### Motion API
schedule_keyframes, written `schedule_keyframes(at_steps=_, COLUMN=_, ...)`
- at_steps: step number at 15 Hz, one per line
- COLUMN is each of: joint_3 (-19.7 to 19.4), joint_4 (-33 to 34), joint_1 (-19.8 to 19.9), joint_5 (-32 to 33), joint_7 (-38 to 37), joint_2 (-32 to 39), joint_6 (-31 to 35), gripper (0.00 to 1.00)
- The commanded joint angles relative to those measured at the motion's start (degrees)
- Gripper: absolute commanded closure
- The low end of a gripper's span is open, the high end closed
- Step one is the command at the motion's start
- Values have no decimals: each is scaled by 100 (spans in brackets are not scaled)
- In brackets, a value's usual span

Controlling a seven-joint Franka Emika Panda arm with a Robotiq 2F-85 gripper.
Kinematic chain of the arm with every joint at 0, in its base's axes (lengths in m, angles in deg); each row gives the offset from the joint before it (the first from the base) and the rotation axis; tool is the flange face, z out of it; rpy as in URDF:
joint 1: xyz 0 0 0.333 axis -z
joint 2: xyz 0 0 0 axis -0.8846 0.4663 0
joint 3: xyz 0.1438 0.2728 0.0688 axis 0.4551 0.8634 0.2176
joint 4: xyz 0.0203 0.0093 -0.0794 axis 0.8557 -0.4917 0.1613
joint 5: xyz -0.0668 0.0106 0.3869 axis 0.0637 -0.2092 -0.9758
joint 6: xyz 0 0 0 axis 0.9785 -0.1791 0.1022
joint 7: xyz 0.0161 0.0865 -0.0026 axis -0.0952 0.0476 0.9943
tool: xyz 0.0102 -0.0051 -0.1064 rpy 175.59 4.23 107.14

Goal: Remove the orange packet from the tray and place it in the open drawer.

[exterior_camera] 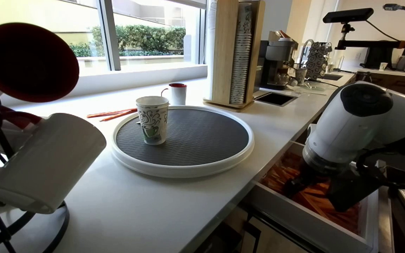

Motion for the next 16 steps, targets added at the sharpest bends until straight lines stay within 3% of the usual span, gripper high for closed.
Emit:
schedule_keyframes(at_steps=1, joint_3=-55, joint_4=4, joint_1=129, joint_5=179, joint_7=175, joint_2=219, joint_6=167, gripper=0)
schedule_keyframes(at_steps=7, joint_3=-80, joint_4=21, joint_1=156, joint_5=550, joint_7=725, joint_2=265, joint_6=31, gripper=0)
schedule_keyframes(at_steps=13, joint_3=-76, joint_4=65, joint_1=112, joint_5=1627, joint_7=1055, joint_2=167, joint_6=129, gripper=0)
schedule_keyframes(at_steps=14, joint_3=-78, joint_4=-62, joint_1=118, joint_5=1843, joint_7=1030, joint_2=-5, joint_6=203, gripper=2)
schedule_keyframes(at_steps=15, joint_3=-73, joint_4=-29, joint_1=116, joint_5=2090, joint_7=936, joint_2=-13, joint_6=236, gripper=26)
schedule_keyframes(at_steps=16, joint_3=-63, joint_4=34, joint_1=113, joint_5=2263, joint_7=892, joint_2=32, joint_6=266, gripper=27)
